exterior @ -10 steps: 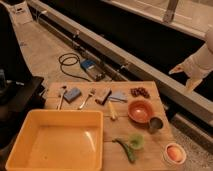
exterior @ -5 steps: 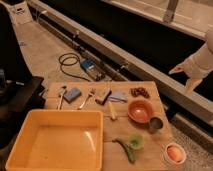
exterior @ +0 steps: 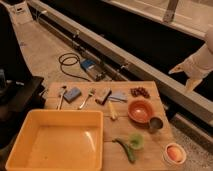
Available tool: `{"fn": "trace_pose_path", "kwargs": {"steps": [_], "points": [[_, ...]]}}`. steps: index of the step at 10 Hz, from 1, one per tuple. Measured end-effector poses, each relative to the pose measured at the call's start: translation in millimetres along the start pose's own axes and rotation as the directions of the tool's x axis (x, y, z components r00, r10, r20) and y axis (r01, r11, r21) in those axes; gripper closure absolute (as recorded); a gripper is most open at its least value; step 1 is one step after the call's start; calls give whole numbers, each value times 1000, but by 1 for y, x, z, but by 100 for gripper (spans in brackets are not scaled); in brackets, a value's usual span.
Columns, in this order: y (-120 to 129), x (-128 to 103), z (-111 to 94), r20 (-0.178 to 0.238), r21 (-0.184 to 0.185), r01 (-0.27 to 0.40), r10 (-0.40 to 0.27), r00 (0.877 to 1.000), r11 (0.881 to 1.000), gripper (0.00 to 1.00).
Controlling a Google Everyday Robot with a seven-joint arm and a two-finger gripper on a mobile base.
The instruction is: Wipe tray with brush
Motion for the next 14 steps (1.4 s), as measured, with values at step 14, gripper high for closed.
{"fn": "trace_pose_path", "kwargs": {"steps": [14], "points": [[-42,-94,56,77,-60,326,-321,944,944,30]]}}
